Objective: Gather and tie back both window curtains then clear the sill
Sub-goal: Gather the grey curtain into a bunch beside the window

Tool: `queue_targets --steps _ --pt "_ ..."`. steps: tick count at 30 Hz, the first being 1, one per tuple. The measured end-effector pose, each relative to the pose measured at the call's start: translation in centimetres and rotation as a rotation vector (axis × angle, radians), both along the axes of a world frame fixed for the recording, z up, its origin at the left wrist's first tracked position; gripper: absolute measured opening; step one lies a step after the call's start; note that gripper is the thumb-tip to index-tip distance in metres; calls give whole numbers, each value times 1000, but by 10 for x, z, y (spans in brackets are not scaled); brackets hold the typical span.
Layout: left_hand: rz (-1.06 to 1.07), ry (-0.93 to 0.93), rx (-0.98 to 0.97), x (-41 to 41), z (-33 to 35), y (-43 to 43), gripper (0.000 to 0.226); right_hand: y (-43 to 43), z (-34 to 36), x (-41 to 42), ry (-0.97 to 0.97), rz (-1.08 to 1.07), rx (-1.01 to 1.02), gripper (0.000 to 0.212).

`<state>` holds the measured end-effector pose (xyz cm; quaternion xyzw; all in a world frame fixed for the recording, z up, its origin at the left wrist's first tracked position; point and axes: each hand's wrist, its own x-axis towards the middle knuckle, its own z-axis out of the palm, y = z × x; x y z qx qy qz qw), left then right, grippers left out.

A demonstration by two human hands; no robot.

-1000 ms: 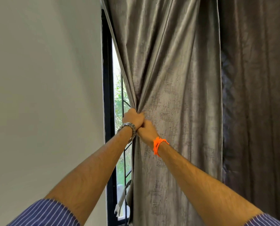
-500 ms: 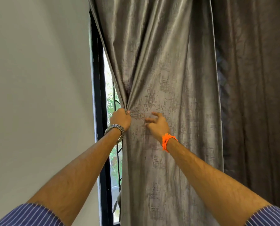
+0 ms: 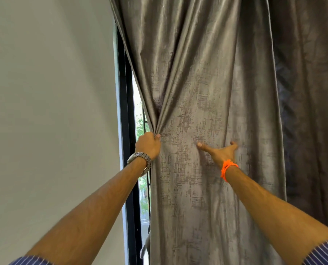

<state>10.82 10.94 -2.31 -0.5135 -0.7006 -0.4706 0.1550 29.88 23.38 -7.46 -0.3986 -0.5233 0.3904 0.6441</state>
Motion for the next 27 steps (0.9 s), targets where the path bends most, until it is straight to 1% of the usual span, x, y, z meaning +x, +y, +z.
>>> queue_targets --steps 2,6,7,8,9,11,12,13,15,16,17,19,21,24,25,27 --pt "-1 -1 -4 -1 0 1 33 5 -3 -3 17 25 -9 119" --pt "-8 12 -9 -2 1 0 31 13 -5 -11 88 1 8 83" --pt "-6 25 -11 -2 0 0 31 12 -5 -13 96 -27 15 76" --pt "-1 43 -15 -2 0 -1 31 9 -5 -16 74 -101 30 73" --pt "5 58 -20 -2 -1 -1 30 5 -3 -18 23 -220 65 72" --pt "8 76 -17 -2 -2 -1 31 -9 8 -23 -57 -488 227 66" --pt "6 77 -14 -2 -3 -1 31 -18 18 -26 -68 -572 354 59" --pt "4 75 -12 -1 -3 -1 32 -29 31 -29 -74 -601 499 50" --pt "2 87 -12 0 -3 -3 33 -48 64 -41 -103 -514 759 29" --pt "-1 99 -12 1 -3 -5 34 -59 83 -49 -140 -442 845 20" --pt "-3 105 -17 0 -4 -8 36 -68 101 -59 -166 -376 900 16" --pt "-26 115 -34 -2 -3 -11 37 -87 136 -82 -167 -253 950 19" --pt "-43 124 -66 -2 -1 -17 36 -106 162 -105 -182 -182 948 21" --pt "-38 192 -82 1 0 -30 37 -131 183 -134 -170 -140 919 18" --pt "-44 209 -80 2 0 -34 36 -137 186 -141 -175 -137 901 21" --pt "-84 193 -64 2 0 -41 34 -148 185 -151 -230 -166 863 34"
